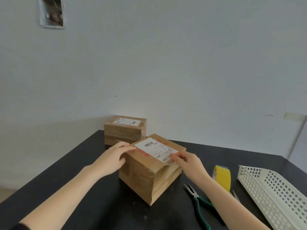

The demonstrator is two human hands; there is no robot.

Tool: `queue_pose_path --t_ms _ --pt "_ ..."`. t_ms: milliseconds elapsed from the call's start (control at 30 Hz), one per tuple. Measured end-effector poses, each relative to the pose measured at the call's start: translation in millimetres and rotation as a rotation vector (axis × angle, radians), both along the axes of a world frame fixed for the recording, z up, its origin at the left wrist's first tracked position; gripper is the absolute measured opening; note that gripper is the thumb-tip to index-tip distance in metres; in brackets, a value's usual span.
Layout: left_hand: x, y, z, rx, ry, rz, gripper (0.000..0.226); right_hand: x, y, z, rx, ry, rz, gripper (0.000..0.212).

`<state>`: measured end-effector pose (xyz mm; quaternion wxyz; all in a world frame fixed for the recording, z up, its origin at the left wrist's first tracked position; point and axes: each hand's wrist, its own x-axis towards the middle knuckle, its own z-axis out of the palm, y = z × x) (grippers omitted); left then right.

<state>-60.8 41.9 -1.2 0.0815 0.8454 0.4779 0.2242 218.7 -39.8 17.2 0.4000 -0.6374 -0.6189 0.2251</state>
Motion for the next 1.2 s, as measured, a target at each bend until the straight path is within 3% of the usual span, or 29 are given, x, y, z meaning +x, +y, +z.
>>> queue_pose_path --t_ms 167,400,700,900,1067,1200 --pt "6 -9 -2 0.072 0.045 -0.013 0.052 4 7 2 -0.022 -0.015 -0.019 0.02" --pt "25 -32 7 0.293 0.252 -0.019 0.052 11 20 10 -0.051 0.062 -0.064 0.018" --pt "70 -49 1 0.53 0.317 -0.121 0.044 13 17 20 0.012 0.101 -0.132 0.017" --pt "85 -60 17 0.384 0.231 -0.121 0.061 21 9 16 0.03 0.095 -0.139 0.016" --pt "62 -44 28 0.225 -0.025 -0.15 0.039 26 1 13 0.046 0.061 -0.163 0.016" --pt "42 -21 20 0.277 0.048 -0.107 0.041 26 -13 12 0.103 0.021 -0.162 0.015"
